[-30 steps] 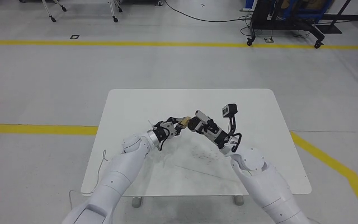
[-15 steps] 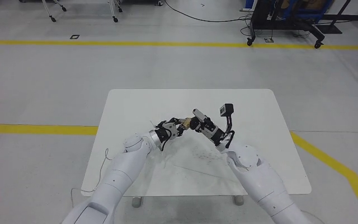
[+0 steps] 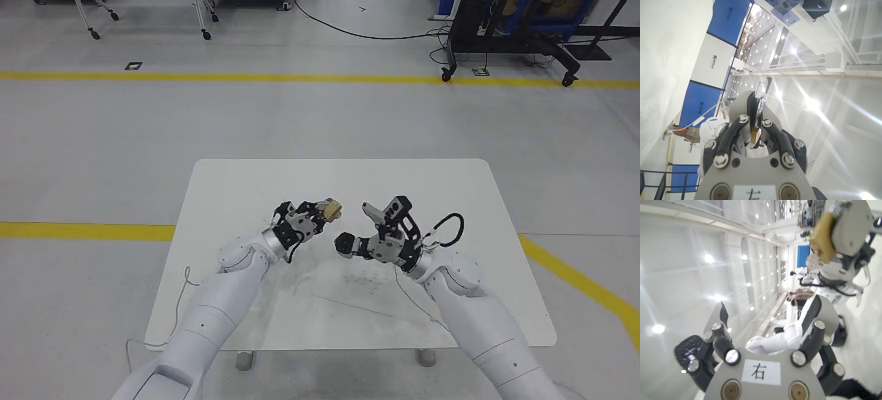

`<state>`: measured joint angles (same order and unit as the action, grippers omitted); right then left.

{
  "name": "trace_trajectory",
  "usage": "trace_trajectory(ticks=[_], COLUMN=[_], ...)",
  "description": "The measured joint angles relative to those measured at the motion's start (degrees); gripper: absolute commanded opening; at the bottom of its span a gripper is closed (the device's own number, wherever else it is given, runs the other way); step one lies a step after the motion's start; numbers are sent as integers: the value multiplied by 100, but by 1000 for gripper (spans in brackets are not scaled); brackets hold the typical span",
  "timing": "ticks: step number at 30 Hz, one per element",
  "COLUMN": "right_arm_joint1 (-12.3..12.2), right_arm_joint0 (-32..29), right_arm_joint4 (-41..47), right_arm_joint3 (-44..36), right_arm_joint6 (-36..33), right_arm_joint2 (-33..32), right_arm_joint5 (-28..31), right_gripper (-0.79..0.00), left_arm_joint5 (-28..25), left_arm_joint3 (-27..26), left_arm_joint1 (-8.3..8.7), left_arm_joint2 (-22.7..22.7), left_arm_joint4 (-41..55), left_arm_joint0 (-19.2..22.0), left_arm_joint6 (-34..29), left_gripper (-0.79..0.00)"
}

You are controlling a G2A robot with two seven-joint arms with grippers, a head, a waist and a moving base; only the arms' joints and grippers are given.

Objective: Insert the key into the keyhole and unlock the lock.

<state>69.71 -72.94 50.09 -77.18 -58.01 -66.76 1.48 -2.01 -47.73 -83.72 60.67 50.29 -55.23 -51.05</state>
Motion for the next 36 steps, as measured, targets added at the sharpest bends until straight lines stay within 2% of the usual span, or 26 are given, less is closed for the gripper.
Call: trace_trajectory(ticks=[2, 8, 13, 15, 19, 23, 25, 31, 34, 36], right_arm_joint1=[22, 74, 103, 110, 112, 104, 102, 107, 122, 134], right_arm_joint0=[136, 434, 575, 610, 635, 647, 652, 700, 735, 759], right_arm_joint4=[-135, -289, -256, -182, -44, -29, -37, -82, -64, -36], right_arm_joint3=[256, 692, 876, 942, 1018, 1051, 1056, 1100, 1151, 1200], right_arm_joint6=[-203, -261, -176, -163, -257, -293, -270, -188, -166, -138], right_arm_joint2=[115, 349, 392, 371, 310, 257, 243, 255, 286, 304], right_arm_joint5=[-224, -373, -425, -428, -413, -417, -438, -543, -573, -587], right_gripper=[-533, -557, -634, -637, -600, -477, -483, -631, -785, -785], left_arm_joint5=[-10, -28, -88, -88, -72, -42, -41, -42, -42, -35], left_arm_joint3=[-2, 8, -29, -45, -59, -78, -86, -127, -139, -142], left_arm_joint1=[-3, -3, 9, 12, 18, 26, 29, 22, 22, 22], left_arm_joint2=[-6, -32, -39, -31, -17, -6, -2, -16, -16, -14], left_arm_joint4=[-3, -147, -302, -319, -358, -418, -451, -477, -496, -505], left_arm_joint0=[-4, 7, 5, -3, -12, -15, -16, -43, -45, -45], left_arm_joint6=[-86, -154, -215, -229, -236, -217, -204, -197, -196, -196], left_gripper=[-785, -785, -785, -785, -785, -785, -785, -785, -785, -785])
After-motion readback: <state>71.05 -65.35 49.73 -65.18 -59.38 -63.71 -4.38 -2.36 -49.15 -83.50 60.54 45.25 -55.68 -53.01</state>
